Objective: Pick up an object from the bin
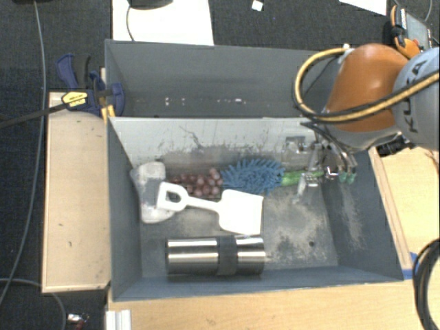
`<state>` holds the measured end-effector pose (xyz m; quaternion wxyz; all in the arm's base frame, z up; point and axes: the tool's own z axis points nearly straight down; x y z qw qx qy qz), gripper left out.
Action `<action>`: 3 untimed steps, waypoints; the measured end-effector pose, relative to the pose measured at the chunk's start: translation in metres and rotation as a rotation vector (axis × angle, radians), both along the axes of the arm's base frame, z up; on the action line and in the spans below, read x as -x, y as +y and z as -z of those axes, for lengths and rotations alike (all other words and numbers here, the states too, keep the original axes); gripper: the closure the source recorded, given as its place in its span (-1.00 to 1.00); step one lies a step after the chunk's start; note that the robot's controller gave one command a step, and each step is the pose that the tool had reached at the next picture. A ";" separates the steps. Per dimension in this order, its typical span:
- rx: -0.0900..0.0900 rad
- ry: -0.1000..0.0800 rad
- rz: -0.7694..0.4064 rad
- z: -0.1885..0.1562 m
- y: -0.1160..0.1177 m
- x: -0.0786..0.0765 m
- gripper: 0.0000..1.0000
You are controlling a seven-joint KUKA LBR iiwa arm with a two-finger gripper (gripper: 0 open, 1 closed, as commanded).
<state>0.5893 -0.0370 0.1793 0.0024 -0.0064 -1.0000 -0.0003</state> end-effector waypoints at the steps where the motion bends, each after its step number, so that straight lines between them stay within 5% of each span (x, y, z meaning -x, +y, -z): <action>1: 0.001 -0.008 -0.002 -0.005 0.000 -0.002 -1.00; 2: 0.000 -0.008 0.323 0.109 0.009 -0.002 -1.00; 3: 0.001 -0.013 0.215 0.045 -0.001 -0.003 -1.00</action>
Offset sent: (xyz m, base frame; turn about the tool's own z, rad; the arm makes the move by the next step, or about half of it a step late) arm 0.0007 0.0089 -0.1093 0.3222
